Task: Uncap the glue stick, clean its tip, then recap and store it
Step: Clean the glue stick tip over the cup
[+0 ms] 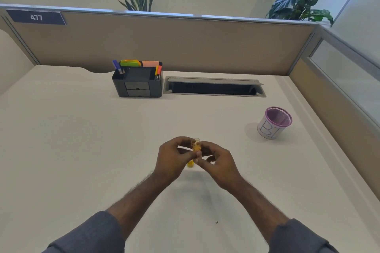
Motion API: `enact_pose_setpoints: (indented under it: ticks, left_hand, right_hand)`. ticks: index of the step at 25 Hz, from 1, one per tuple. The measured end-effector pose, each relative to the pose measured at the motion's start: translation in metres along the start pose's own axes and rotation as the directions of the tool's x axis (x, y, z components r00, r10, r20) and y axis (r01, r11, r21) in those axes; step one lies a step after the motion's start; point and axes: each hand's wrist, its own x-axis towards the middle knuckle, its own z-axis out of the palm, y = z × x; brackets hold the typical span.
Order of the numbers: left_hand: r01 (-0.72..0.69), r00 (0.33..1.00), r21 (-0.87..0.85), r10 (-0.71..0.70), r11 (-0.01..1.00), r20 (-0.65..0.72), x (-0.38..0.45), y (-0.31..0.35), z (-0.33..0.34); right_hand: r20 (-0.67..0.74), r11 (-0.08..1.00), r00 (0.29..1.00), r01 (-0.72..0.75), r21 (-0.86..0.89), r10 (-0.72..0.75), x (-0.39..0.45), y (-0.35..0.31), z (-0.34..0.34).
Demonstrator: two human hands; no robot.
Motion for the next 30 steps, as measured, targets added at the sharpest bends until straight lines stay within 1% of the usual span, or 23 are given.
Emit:
enact_pose_setpoints:
  ticks: [3,5,8,10,12,14,15,18,20,22,24,26,28,30]
  left_hand:
    - [0.002,0.999,-0.050,0.000,0.999,0.041,0.007,0.008,0.016]
    - [-0.032,0.996,-0.042,0.035,0.999,0.077,0.012,0.008,0.030]
    - [-0.086,0.995,0.039,0.083,0.996,0.060,0.016,-0.003,0.057]
    - [-0.099,0.994,0.164,0.090,0.981,0.058,0.023,-0.015,0.080]
    - [-0.122,0.991,0.387,0.094,0.914,0.090,0.033,-0.029,0.100]
    - [-0.147,0.987,0.584,0.084,0.798,0.134,0.045,-0.045,0.115]
    - [-0.168,0.984,0.646,0.085,0.745,0.158,0.050,-0.053,0.120]
    - [-0.234,0.968,0.733,0.084,0.639,0.236,0.056,-0.076,0.129]
    - [-0.257,0.962,0.779,0.076,0.572,0.262,0.056,-0.086,0.133]
    - [-0.265,0.961,0.815,0.071,0.516,0.267,0.058,-0.092,0.136]
    - [-0.269,0.961,0.834,0.070,0.481,0.269,0.060,-0.094,0.137]
    - [-0.271,0.961,0.841,0.079,0.468,0.266,0.060,-0.095,0.136]
    - [-0.274,0.960,0.844,0.080,0.461,0.268,0.059,-0.095,0.136]
    - [-0.272,0.961,0.848,0.079,0.455,0.266,0.059,-0.095,0.136]
  right_hand:
    - [-0.069,1.000,0.998,0.009,0.006,-0.008,-0.001,-0.001,-0.014]
    - [-0.128,1.000,0.992,0.005,-0.001,-0.005,-0.002,0.000,-0.030]
    - [-0.228,0.999,0.973,-0.027,-0.020,0.022,-0.002,0.003,-0.058]
    - [-0.288,0.997,0.957,-0.050,-0.057,0.031,0.000,0.007,-0.082]
    - [-0.341,0.994,0.940,-0.065,-0.091,0.030,0.003,0.011,-0.103]
    - [-0.395,0.989,0.918,-0.075,-0.128,0.019,0.008,0.014,-0.126]
    - [-0.423,0.986,0.906,-0.080,-0.149,0.010,0.011,0.016,-0.139]
    - [-0.503,0.973,0.864,-0.083,-0.214,-0.037,0.021,0.021,-0.178]
    - [-0.552,0.951,0.831,-0.110,-0.289,-0.071,0.029,0.025,-0.203]
    - [-0.555,0.895,0.823,-0.149,-0.420,-0.123,0.040,0.032,-0.226]
    - [-0.504,0.798,0.849,-0.190,-0.572,-0.159,0.049,0.040,-0.246]
    - [-0.443,0.693,0.878,-0.208,-0.690,-0.178,0.056,0.047,-0.260]
    - [-0.371,0.587,0.908,-0.193,-0.786,-0.197,0.060,0.049,-0.267]
    - [-0.282,0.481,0.933,-0.146,-0.864,-0.223,0.062,0.048,-0.273]
